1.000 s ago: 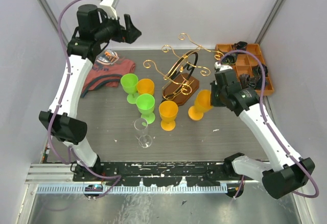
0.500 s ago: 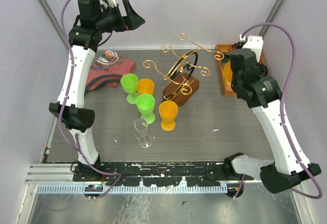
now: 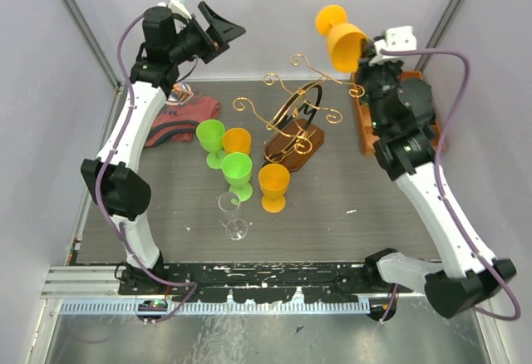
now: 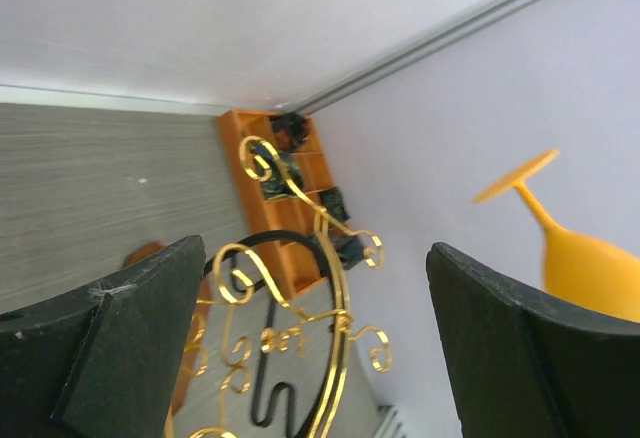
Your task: Place the wine glass upside down on the wine glass rack
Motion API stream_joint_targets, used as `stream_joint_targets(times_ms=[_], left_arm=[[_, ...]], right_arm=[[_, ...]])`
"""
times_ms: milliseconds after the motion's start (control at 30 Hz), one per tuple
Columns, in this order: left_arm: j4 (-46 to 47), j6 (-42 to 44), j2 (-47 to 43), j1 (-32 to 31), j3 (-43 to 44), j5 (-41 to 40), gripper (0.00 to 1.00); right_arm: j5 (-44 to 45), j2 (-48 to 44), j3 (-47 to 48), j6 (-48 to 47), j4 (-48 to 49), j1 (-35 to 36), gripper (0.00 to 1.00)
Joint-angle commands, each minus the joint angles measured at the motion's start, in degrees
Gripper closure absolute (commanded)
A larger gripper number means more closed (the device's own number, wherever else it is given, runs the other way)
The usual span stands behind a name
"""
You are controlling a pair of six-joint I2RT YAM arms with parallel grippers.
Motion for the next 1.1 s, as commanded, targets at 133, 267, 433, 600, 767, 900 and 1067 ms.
stream_joint_targets(times_ms=[133, 267, 433, 600, 767, 900, 1067], left_arm=[[19.5, -17.5, -7.2, -3.3, -6.1, -3.8, 0.00], [21.0, -22.5, -9.2, -4.8, -10.3, -7.5, 0.02], [16.6, -22.8, -11.9, -5.8, -13.9, -12.7, 0.05], [15.1, -23.1, -12.1, -5.9, -14.9, -14.1, 0.08], [15.7, -24.5, -9.8, -5.9, -14.1, -12.4, 0.20], [16.9, -25.7, -8.1, -6.1, -13.5, -10.9, 0.33], [15.3, -24.8, -6.9, -6.1, -12.2, -10.1, 0.38]], right_arm=[[-22.0, 9.9, -8.9, -0.6, 36.3, 0.3, 0.99], [-22.2, 13.4, -11.2, -0.2, 45.7, 1.6, 0.99], [-20.1, 18.0, -10.7, -0.8, 51.7, 3.4, 0.99], [-20.4, 21.4, -8.6, -1.5, 53.0, 5.2, 0.99], [-20.7, 23.8, -7.1, -1.5, 53.8, 6.9, 0.99], [-20.8, 24.8, -6.8, -1.7, 54.0, 7.9, 0.99], [-20.1, 25.3, -6.5, -1.8, 54.8, 8.9, 0.99]])
